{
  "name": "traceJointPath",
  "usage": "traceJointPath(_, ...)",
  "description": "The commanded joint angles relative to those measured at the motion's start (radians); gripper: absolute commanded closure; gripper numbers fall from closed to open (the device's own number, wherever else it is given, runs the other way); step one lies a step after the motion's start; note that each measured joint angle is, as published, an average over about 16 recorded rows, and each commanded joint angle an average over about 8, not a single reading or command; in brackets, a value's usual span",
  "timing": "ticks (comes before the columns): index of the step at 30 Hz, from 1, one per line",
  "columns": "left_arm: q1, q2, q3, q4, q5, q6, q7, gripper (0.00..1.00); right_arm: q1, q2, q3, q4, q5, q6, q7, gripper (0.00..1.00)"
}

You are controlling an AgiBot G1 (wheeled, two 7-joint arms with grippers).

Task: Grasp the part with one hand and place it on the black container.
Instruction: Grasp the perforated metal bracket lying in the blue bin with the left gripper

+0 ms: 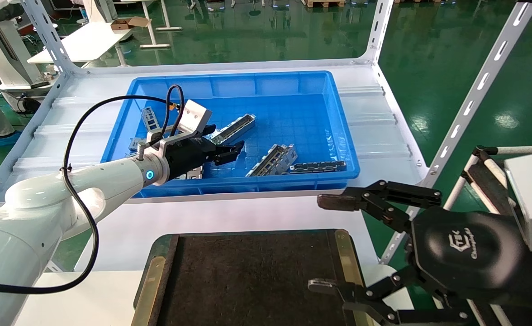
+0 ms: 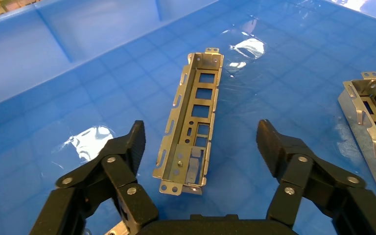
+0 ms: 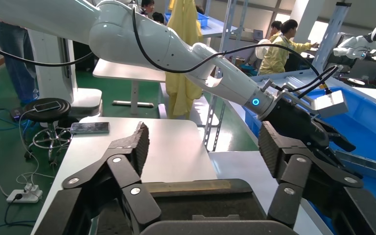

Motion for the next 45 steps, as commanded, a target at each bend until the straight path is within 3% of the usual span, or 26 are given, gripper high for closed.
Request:
traceJointPath(1,0.003,0.000,0.005,-0.006,0.000,-0.001,-0.008,1.00,0.000,0.000,0.000,0.000,0.000,0.000,0.000,1.00)
traceJointPath(17,0.008,-0.002,0.036,-0.021,-0.017,-0.013,-0.039,1.00,0.000,0.000,0.000,0.000,0.000,0.000,0.000,1.00)
traceJointPath(31,-0.022,-0.013,0.057,-0.046,-0.043,0.049,-0.035,1.00,0.000,0.000,0.000,0.000,0.000,0.000,0.000,1.00)
traceJointPath(39,-0.054,-0.049,0.048,-0.044,-0.069,0.179,-0.010,1.00,0.000,0.000,0.000,0.000,0.000,0.000,0.000,1.00)
traceJointPath(45,-0.047,-0.103,0.030,-0.055,-0.107,0.411,0.003,1.00,0.000,0.000,-0.001,0.000,0.000,0.000,0.000,1.00)
